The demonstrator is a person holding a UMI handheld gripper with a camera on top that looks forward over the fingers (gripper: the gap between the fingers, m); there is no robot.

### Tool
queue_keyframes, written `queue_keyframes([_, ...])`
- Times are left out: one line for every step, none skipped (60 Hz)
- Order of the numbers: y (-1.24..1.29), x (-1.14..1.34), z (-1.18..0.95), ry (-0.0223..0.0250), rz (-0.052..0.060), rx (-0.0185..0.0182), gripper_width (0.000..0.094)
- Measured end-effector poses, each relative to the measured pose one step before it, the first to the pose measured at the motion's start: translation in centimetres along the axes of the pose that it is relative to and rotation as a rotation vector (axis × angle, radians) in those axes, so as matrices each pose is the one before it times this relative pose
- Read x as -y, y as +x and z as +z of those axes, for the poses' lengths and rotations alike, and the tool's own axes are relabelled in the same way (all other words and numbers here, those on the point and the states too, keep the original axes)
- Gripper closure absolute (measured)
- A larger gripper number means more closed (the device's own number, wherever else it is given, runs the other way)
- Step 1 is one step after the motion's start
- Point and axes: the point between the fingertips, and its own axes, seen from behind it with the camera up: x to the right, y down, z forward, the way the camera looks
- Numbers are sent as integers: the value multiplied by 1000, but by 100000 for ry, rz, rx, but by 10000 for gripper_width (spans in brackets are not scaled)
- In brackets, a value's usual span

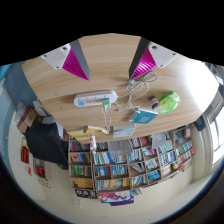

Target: Unplug charger

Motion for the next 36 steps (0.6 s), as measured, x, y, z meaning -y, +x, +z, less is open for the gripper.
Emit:
queue_keyframes([28, 158, 167, 490, -178, 23, 107])
queue_keyframes([25, 150, 225, 409, -169, 130, 108])
queue_keyframes([28, 193, 306, 354, -157, 195, 108])
queue_keyframes([35, 221, 391, 245, -108, 209, 109])
queue_keyframes([27, 201, 483, 194, 15, 195, 111])
queue_keyframes([56, 224, 544, 224, 36, 192, 112])
queue_keyframes([35, 223, 568, 272, 119, 291, 114])
queue_keyframes([-655, -94, 964, 414, 333, 243, 114])
queue_keyframes([15, 211, 628, 148, 65, 338, 114])
queue_keyframes([169, 300, 255, -99, -52, 222, 114])
queue_keyframes([-45, 88, 697, 176, 34, 268, 116])
queue_keyframes([80, 241, 654, 192, 18, 267, 117])
queue_keyframes([463, -68, 263, 452, -97, 309, 120])
queue_keyframes([125, 259, 711, 316, -115, 136, 121])
queue_keyframes([-38, -90, 938, 313, -119, -90, 123])
queue_keyframes([105, 620, 717, -166, -143, -102, 124])
queue_keyframes([287, -213, 695, 259, -284, -73, 126])
queue_keyframes([68, 675, 754, -222, -236, -74, 125])
queue_keyframes([246, -175, 718, 338, -291, 7, 122])
queue_keyframes([154, 231, 757, 124, -229, 13, 122])
queue_keyframes([148, 238, 750, 125, -178, -14, 123])
queue_keyframes([160, 228, 765, 125, -182, 1, 123])
queue_keyframes([144, 192, 785, 32, -170, -13, 125])
queue_keyframes([153, 104, 765, -165, -102, -74, 125])
queue_keyframes([121, 127, 775, -232, -51, -38, 124])
queue_keyframes([244, 314, 623, -147, -43, 140, 124])
queue_keyframes([-137, 88, 1208, 277, -11, 72, 124])
queue_keyframes([42, 133, 652, -36, -81, 114, 123])
queue_keyframes([98, 157, 614, -112, -229, 100, 129])
queue_keyframes([60, 181, 565, 12, -424, 251, 131])
queue_keyframes([196, 282, 62, -4, -595, 515, 131])
queue_keyframes([-10, 222, 497, 438, -759, 534, 132])
queue_keyframes([13, 221, 465, 539, -814, 517, 135])
queue_keyframes([41, 193, 494, 549, -818, 314, 142])
queue_keyframes([-96, 295, 751, 227, -636, 68, 146])
queue_keyframes([123, -66, 530, 240, -491, 93, 152])
